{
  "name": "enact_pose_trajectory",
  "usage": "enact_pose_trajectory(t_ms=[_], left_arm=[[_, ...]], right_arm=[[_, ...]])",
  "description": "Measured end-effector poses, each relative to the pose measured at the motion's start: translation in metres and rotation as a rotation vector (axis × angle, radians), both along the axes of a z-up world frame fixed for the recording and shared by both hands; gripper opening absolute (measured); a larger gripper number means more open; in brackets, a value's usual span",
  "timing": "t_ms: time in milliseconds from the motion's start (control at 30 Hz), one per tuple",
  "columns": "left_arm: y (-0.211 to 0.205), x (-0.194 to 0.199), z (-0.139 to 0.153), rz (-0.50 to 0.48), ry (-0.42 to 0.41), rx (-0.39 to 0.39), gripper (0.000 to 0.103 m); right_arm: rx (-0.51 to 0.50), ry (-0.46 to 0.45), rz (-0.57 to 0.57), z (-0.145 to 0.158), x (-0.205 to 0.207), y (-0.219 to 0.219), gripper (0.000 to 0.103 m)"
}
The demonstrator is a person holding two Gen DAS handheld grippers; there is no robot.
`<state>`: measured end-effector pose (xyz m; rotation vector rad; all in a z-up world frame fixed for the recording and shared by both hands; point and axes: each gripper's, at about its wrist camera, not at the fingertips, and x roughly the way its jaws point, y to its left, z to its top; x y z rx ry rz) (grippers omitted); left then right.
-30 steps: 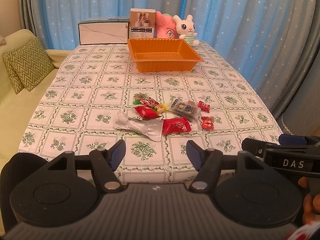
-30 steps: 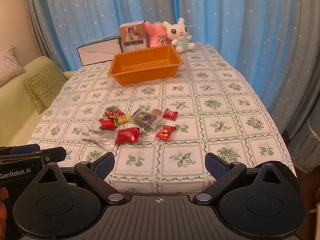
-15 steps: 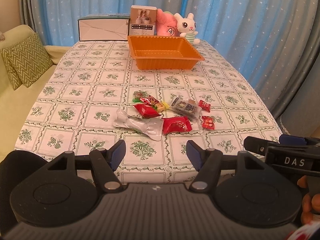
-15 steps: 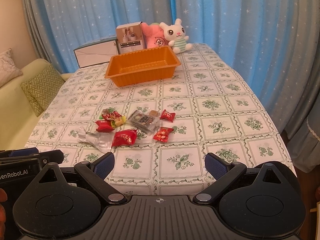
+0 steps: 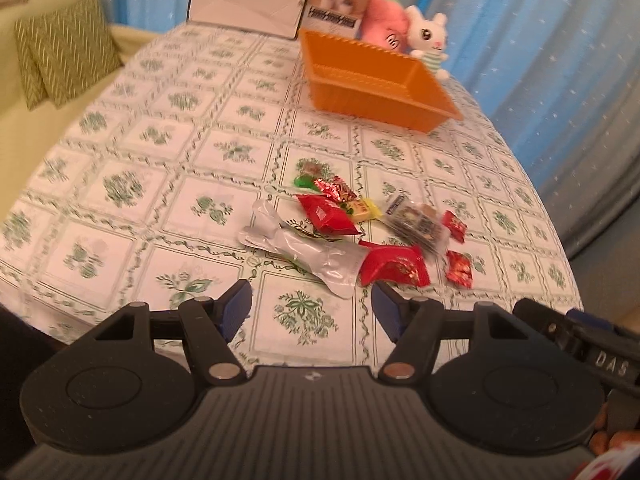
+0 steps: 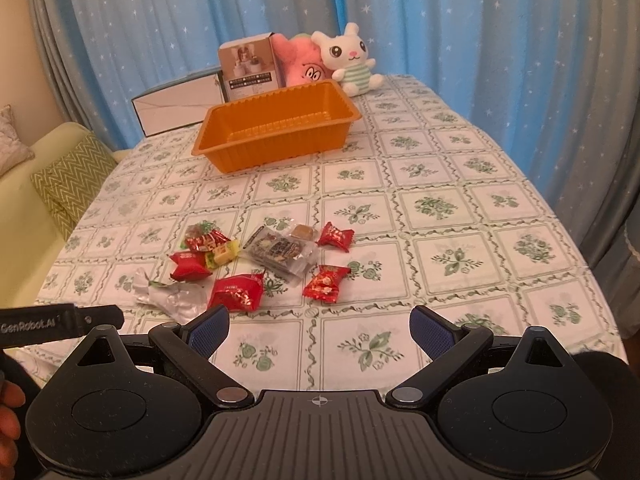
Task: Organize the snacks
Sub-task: 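Grasp the white-and-green wrapped bar with left tool while right tool grasps a small red candy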
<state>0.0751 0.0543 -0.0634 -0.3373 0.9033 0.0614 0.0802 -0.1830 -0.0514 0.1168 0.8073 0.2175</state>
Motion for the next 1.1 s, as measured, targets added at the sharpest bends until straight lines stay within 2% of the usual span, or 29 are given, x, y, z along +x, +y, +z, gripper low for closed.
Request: enact_pose_trajectory(t_ms=[300,467,667,800,867,1000,1100], left_arm=[[0.017,0.047,-0.038,0.131,0.025,-0.198,0.058],[0.017,0.066,-0.058,0.167,0.09,-0.223,0.055],[0.022,0.07,-0.06,0.218,0.068,-0.262,0.052],[0.023,0.078,-0.06,0.194,0.068,-0.229,0.043],[0.024,0.081,-0.061,0.16,0.077,-0.203,0.031],[0.026,0.089,-0.058,0.069,0.089,-0.143,0.03],[0.031,0.093,-0.051,0.012,0.097,-0.065,0.023]], right_arm=[[0.004,0.034,-0.003,-0.032,0.044,0.002,0.096],[0.004,0.052,-0.005,-0.045,0.064,0.003,0.094],[0.007,0.061,0.001,-0.055,0.077,0.005,0.093],[0.007,0.066,0.005,-0.059,0.08,0.008,0.092],[0.006,0.065,0.006,-0.06,0.081,0.008,0.092],[-0.002,0.056,0.006,-0.059,0.08,0.007,0.092],[-0.002,0.056,0.001,-0.059,0.08,0.004,0.091]])
